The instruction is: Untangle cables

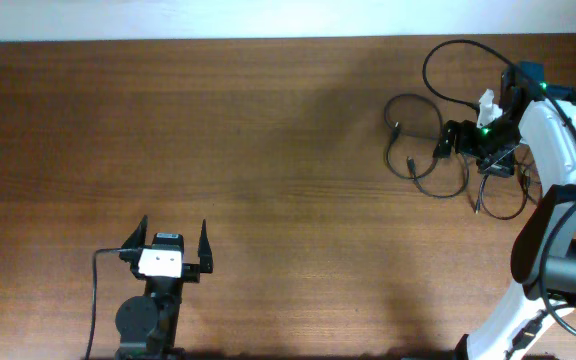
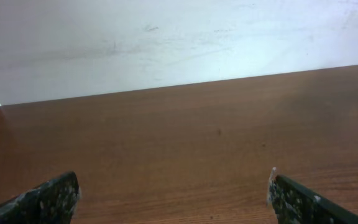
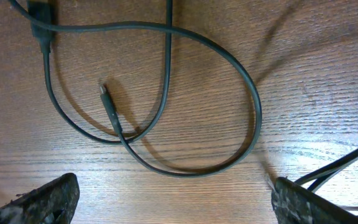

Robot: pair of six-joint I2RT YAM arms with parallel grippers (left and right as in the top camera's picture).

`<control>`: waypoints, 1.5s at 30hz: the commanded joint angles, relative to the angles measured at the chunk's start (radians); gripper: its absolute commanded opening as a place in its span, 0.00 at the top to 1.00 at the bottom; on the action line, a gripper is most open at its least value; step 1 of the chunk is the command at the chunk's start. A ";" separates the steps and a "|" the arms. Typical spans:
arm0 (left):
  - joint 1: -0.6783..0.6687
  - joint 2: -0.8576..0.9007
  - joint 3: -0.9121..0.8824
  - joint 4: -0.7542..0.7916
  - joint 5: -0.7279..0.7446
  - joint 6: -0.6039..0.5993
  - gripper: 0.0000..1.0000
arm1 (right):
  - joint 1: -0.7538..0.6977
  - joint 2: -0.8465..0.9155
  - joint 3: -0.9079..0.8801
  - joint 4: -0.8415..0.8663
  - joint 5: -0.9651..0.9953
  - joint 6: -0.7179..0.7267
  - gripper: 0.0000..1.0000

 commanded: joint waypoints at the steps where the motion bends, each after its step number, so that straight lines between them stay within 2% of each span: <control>1: 0.003 -0.010 -0.002 -0.006 -0.017 0.020 0.01 | 0.000 -0.013 0.011 0.000 -0.005 0.003 0.01; 25: 0.003 -0.010 -0.002 -0.006 -0.017 0.020 0.01 | 0.002 -0.059 0.011 0.000 -0.002 0.003 0.01; 31: 0.003 -0.010 -0.002 -0.006 -0.017 0.020 0.01 | 0.002 -0.263 0.011 0.000 -0.002 0.003 0.01; 42: 0.003 -0.010 -0.002 -0.006 -0.017 0.020 0.01 | 0.001 -0.792 0.011 -0.001 -0.002 0.003 0.01; 45: 0.003 -0.010 -0.002 -0.006 -0.017 0.020 0.01 | 0.002 -0.892 0.011 -0.001 -0.002 0.003 0.01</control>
